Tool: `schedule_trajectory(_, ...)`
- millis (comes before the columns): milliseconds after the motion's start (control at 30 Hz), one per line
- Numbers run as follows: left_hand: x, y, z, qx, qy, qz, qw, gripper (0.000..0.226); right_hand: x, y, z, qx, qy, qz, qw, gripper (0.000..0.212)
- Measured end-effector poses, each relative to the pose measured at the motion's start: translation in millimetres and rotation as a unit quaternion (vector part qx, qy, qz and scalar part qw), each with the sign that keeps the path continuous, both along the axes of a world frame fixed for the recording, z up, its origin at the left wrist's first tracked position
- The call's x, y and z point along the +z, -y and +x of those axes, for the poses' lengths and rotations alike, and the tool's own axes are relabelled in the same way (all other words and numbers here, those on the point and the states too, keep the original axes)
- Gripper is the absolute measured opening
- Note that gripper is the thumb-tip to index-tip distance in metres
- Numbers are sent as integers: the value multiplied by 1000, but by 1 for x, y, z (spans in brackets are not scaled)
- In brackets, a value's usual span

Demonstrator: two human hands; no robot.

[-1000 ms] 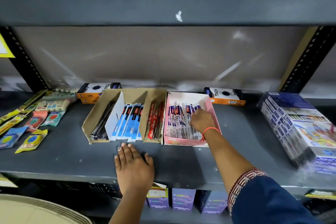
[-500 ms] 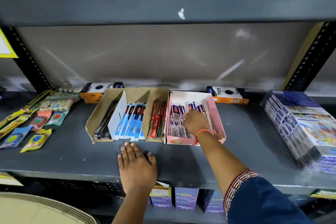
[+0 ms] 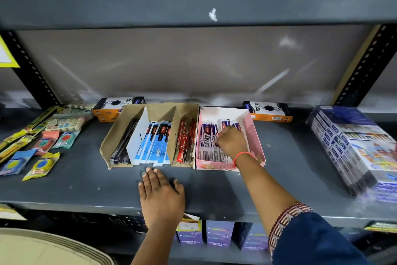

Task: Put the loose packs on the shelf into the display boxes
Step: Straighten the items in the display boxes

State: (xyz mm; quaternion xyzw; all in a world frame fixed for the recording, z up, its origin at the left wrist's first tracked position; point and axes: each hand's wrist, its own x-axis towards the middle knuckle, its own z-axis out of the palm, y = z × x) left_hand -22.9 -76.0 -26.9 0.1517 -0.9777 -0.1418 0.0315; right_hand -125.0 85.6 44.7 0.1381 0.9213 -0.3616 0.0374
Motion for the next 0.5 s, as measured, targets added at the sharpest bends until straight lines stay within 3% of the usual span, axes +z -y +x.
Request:
schedule_trajectory(200, 0, 0, 0, 6, 11, -2, 1000, 89, 16, -36, 8, -65, -62, 35, 995, 23)
schedule_trajectory(500, -1, 1, 0, 5, 4, -2, 1000, 101, 4, -18, 21, 55, 23, 209, 976, 33)
